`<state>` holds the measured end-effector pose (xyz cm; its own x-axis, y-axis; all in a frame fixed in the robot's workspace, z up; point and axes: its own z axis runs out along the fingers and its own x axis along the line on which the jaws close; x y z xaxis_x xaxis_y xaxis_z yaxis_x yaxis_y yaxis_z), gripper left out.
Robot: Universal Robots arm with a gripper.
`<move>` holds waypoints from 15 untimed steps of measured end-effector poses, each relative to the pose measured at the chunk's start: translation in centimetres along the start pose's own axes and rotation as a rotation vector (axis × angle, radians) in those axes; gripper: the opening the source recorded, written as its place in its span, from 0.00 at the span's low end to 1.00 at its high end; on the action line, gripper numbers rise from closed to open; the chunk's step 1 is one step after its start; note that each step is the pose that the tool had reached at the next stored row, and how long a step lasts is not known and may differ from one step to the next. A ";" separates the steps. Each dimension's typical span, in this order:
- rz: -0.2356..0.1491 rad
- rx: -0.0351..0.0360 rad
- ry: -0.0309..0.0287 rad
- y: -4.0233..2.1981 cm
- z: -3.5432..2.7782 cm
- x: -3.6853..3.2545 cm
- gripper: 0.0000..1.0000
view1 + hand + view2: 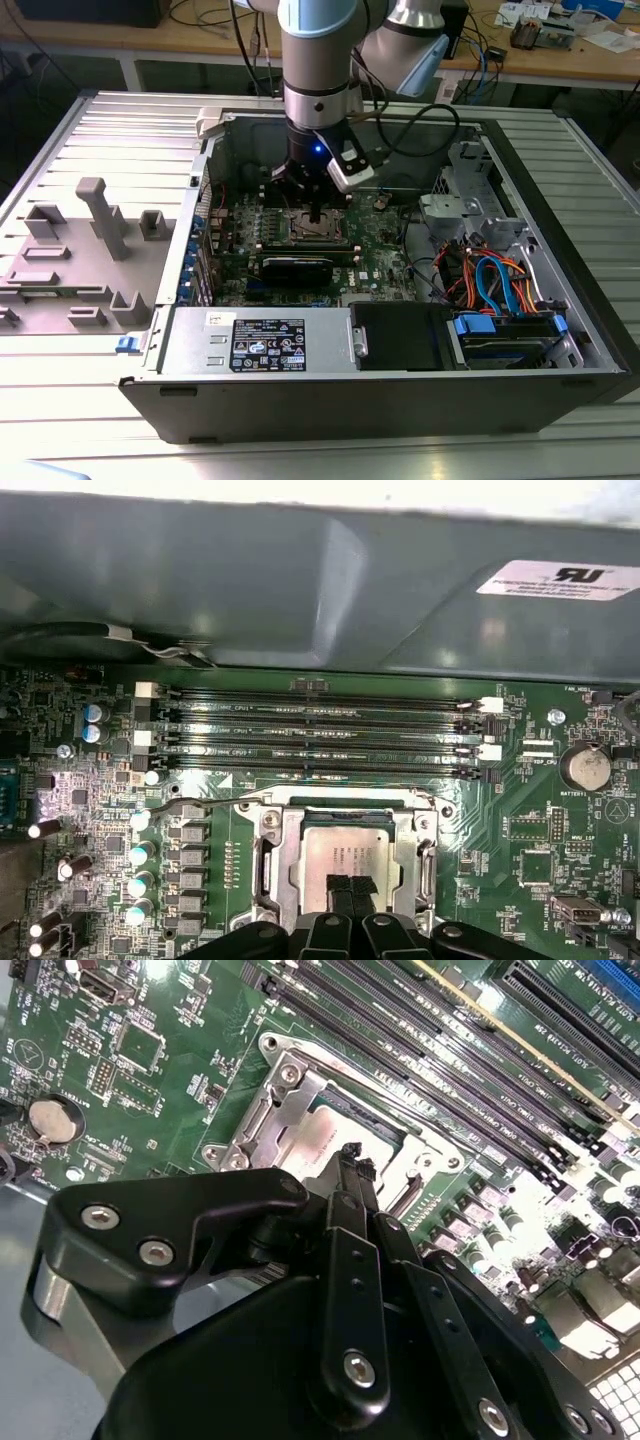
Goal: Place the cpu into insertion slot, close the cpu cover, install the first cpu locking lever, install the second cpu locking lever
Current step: 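Close the cpu cover, then install the first cpu locking lever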
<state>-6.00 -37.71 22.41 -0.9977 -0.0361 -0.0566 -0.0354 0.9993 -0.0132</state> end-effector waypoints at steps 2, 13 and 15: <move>0.000 0.0001 0.0002 0.00 0.00 0.00 0.11; 0.000 0.0002 0.0002 0.00 0.07 -0.11 0.11; 0.000 0.0001 0.0001 0.00 -0.01 -0.12 0.11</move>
<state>-5.88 -37.71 22.43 -0.9977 -0.0361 -0.0565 -0.0355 0.9993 -0.0133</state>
